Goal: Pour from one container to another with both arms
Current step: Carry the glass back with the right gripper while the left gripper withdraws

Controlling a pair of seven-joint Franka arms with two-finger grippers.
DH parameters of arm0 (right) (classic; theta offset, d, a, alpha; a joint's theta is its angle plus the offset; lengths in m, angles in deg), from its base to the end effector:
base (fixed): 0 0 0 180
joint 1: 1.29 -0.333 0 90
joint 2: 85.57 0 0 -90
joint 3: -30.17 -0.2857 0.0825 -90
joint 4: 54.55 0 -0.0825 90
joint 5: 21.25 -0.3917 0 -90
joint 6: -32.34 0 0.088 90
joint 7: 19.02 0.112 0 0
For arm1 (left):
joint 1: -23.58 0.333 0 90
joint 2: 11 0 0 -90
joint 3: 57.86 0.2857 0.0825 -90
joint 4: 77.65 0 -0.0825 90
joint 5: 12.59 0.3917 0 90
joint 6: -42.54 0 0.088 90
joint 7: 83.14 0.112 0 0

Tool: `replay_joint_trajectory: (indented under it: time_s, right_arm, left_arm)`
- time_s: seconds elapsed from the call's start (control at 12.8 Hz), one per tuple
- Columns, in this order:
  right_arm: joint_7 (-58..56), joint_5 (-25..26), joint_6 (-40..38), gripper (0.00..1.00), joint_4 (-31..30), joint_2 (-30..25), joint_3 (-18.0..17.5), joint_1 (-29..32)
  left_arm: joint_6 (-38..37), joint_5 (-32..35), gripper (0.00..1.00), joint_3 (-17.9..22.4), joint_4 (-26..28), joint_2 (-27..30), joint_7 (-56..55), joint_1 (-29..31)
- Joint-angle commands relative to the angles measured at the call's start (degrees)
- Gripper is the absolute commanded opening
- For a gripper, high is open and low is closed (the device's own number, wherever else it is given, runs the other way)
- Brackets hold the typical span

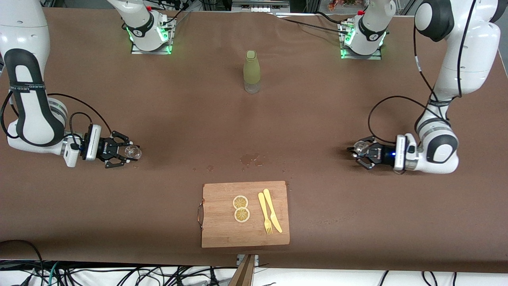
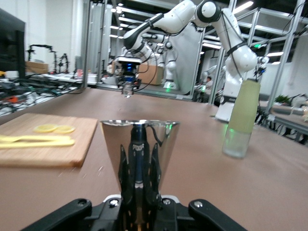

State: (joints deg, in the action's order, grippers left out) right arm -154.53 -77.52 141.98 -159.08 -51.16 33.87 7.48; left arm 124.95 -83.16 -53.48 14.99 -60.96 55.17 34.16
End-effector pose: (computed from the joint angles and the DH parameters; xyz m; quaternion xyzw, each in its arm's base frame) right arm 0.5956 -0.0666 0.1608 -0.6435 -0.6313 -0.2978 0.3142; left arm 0.5949 0.0364 0.1047 0.5400 -0.5325 0.3991 0.5153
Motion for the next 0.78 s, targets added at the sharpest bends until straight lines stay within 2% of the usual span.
replay_joint_trajectory:
  time_s: [0.0, 0.16, 0.7]
  right_arm:
    - [-6.8, 0.6, -0.9, 0.29, -0.7, 1.0, -0.7, 3.1]
    - [-9.2, 1.2, -1.0, 0.29, -0.7, 2.5, -0.7, 4.6]
    - [-13.6, 1.2, -0.9, 0.34, -0.2, 6.0, -0.6, 6.4]
  left_arm:
    - [-2.2, -0.6, 0.0, 3.7, 1.1, 1.3, 2.5, 2.2]
    - [-4.2, -1.4, 0.0, 6.8, 1.2, 0.6, 4.9, 2.6]
    - [-7.8, -4.1, 0.0, 7.3, 1.3, -4.7, 17.1, 5.2]
